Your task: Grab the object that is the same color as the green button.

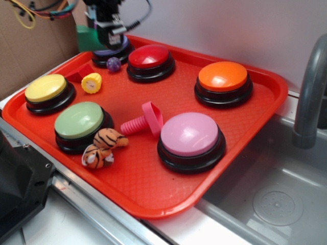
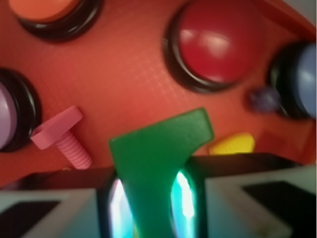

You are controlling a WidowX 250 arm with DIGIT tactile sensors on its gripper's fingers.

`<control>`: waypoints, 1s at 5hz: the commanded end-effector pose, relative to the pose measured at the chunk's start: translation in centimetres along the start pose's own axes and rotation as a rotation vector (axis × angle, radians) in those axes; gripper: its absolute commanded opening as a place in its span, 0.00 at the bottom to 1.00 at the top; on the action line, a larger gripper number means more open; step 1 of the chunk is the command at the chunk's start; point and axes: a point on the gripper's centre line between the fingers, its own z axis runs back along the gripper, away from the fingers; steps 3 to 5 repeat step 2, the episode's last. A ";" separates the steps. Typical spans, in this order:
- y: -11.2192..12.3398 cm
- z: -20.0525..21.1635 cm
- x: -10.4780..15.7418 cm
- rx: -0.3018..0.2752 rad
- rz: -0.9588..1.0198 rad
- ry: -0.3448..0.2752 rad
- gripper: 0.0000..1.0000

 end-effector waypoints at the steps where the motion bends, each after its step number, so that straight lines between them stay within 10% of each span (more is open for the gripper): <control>1: 0.4 2.6 -2.1 0.024 0.267 -0.070 0.00; 5: 0.7 2.6 -2.9 0.000 0.348 -0.091 0.00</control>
